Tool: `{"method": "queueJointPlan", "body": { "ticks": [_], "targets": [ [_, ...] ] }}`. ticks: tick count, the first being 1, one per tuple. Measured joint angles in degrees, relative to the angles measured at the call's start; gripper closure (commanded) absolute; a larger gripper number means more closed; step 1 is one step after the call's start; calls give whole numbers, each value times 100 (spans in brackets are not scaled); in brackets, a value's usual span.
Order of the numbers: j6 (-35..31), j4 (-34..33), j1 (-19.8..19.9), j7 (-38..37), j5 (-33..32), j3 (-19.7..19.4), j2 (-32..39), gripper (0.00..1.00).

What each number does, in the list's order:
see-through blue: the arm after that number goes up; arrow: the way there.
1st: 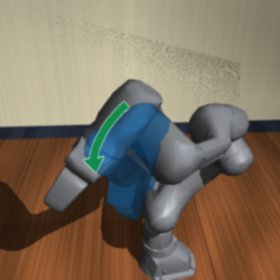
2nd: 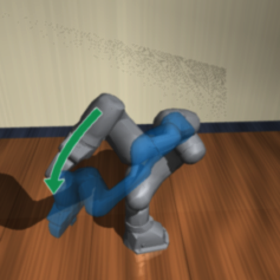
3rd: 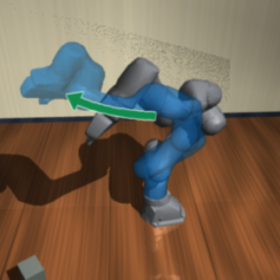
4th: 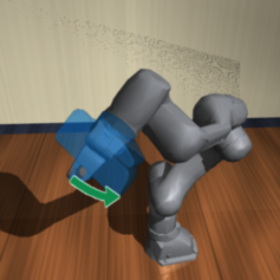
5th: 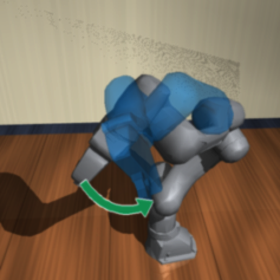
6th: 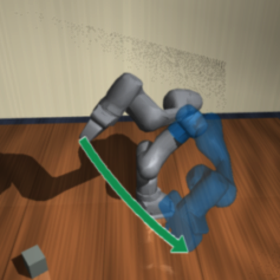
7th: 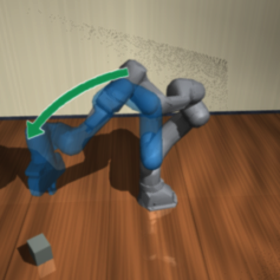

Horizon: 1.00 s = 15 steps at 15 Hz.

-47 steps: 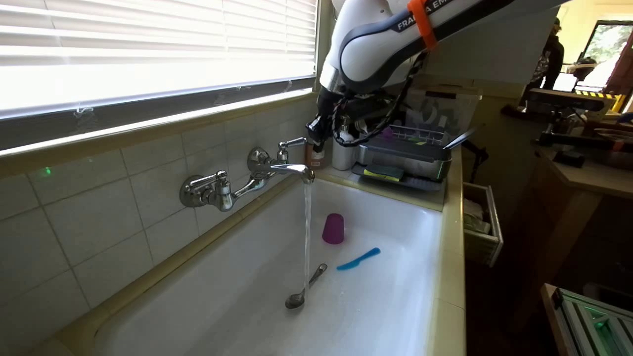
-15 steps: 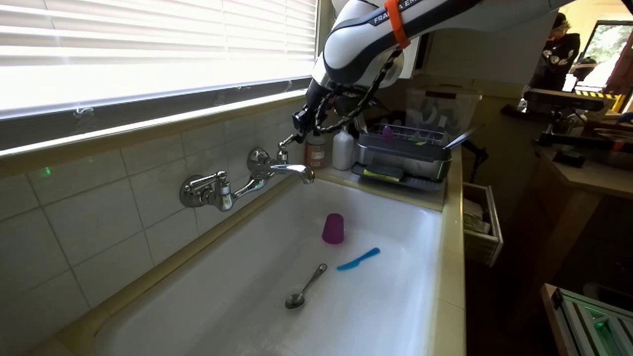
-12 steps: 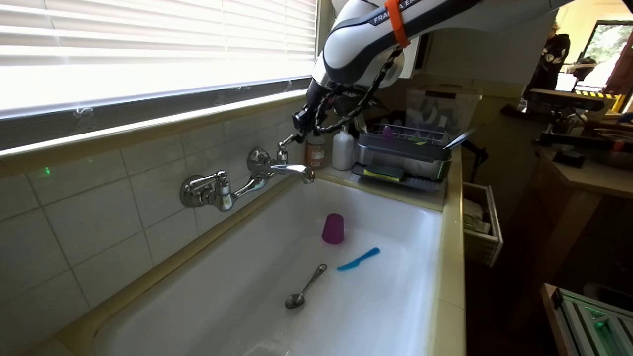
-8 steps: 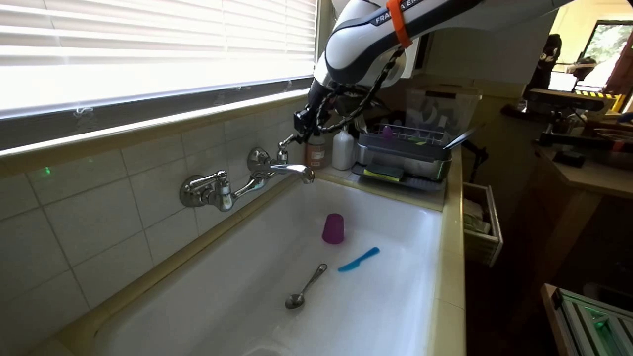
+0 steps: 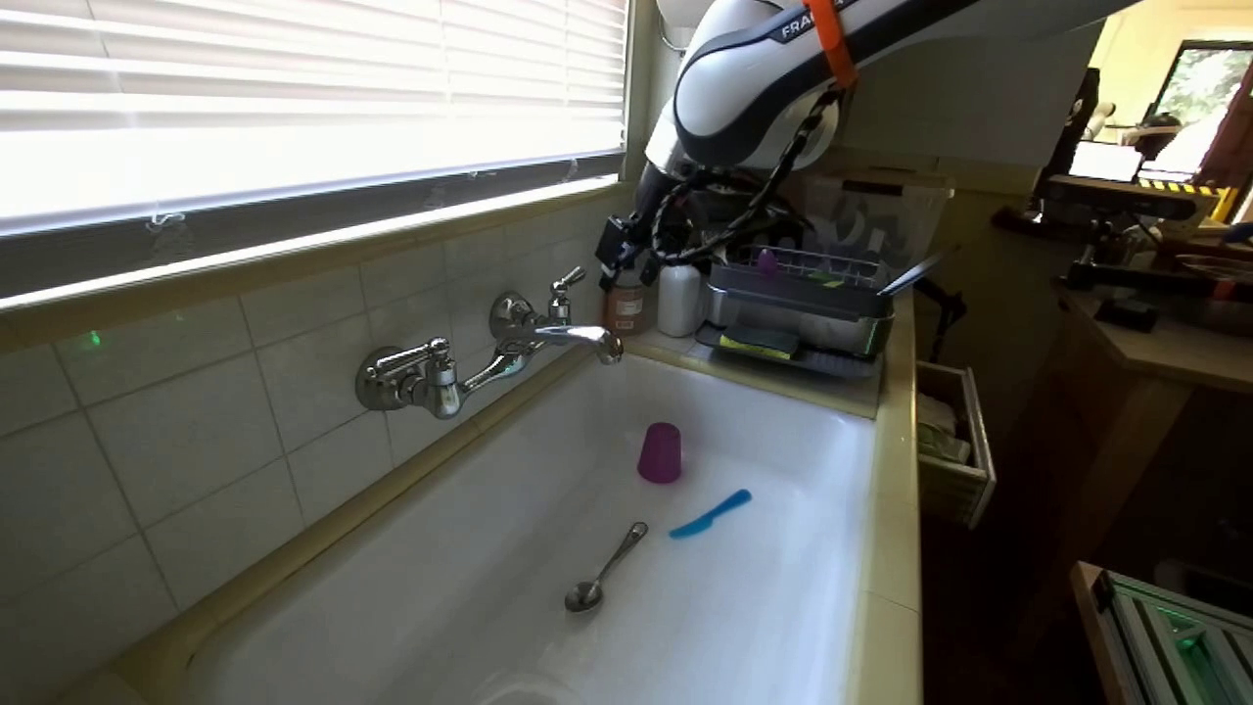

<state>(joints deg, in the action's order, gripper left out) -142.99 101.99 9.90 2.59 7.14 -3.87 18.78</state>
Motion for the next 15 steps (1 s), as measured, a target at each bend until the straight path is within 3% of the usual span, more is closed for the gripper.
{"method": "queueJointPlan", "body": {
  "ticks": [15],
  "targets": [
    [1941,1317,-289,-334,-439,-60,-1115,0]
  ]
}}
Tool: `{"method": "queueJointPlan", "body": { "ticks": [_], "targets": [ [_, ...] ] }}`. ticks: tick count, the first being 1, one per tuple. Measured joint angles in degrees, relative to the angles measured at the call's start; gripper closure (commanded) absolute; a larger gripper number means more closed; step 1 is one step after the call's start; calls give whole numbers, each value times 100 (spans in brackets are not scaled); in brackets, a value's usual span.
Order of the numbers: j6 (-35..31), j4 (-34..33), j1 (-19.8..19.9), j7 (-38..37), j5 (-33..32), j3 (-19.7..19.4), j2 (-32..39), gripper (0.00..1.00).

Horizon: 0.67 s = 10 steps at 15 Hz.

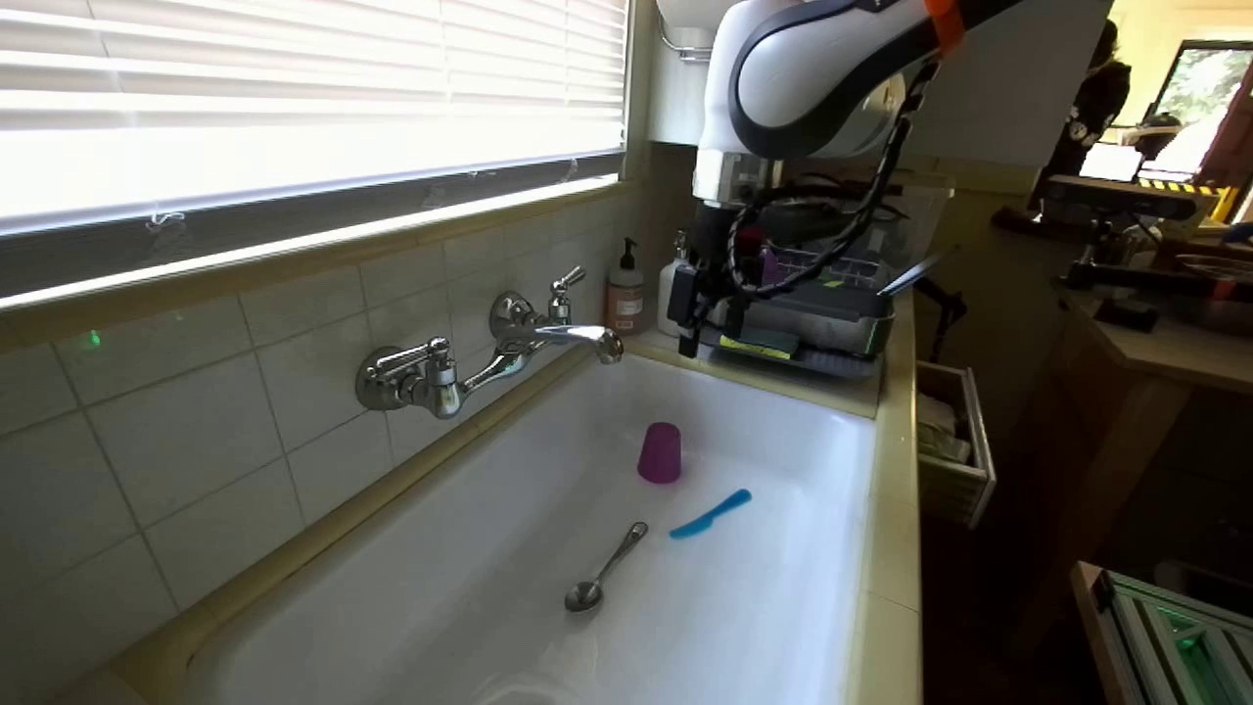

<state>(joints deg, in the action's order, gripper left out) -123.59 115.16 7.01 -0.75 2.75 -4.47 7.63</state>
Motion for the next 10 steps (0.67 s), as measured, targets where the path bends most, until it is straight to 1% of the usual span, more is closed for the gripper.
{"method": "queueJointPlan", "body": {
  "ticks": [6,10],
  "targets": [
    [23,512,-192,5,-157,78,-137,0],
    [10,621,-214,15,-170,101,-141,0]
  ]
}}
